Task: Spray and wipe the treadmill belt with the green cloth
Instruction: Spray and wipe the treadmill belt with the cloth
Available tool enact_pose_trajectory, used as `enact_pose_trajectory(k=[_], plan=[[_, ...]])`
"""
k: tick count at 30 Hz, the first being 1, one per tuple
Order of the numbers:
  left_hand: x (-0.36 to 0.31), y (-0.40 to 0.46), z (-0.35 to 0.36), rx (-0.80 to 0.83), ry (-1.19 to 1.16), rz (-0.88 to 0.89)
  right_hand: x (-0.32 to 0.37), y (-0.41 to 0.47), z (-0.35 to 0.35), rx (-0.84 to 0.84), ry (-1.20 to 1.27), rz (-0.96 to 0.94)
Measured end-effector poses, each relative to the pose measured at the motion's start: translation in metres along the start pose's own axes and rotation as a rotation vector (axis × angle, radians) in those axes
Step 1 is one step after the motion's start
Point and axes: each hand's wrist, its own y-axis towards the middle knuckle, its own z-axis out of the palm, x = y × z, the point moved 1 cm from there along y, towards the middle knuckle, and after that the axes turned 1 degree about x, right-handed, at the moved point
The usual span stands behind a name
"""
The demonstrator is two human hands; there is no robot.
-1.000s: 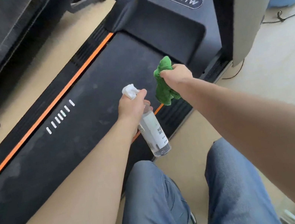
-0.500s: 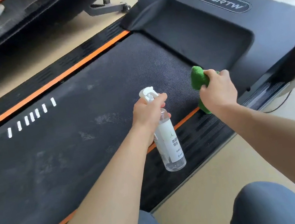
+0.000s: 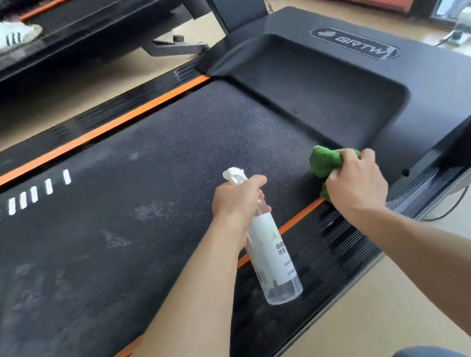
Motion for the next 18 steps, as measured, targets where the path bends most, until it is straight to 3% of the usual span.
enact_pose_trajectory(k=[4,12,18], plan=[[0.010,0.006,-0.001,0.015,0.003,-0.079,-0.008,0.002,-0.007,0.002,0.062,-0.004],[0.038,0.000,-0.038,-0.156,-0.199,-0.196,-0.007,-0.003,-0.005,0.021,0.126,-0.061],[0.027,-0.020,-0.038,-0.109,-0.157,-0.093,0.014,0.000,0.006,0.032,0.111,-0.173]])
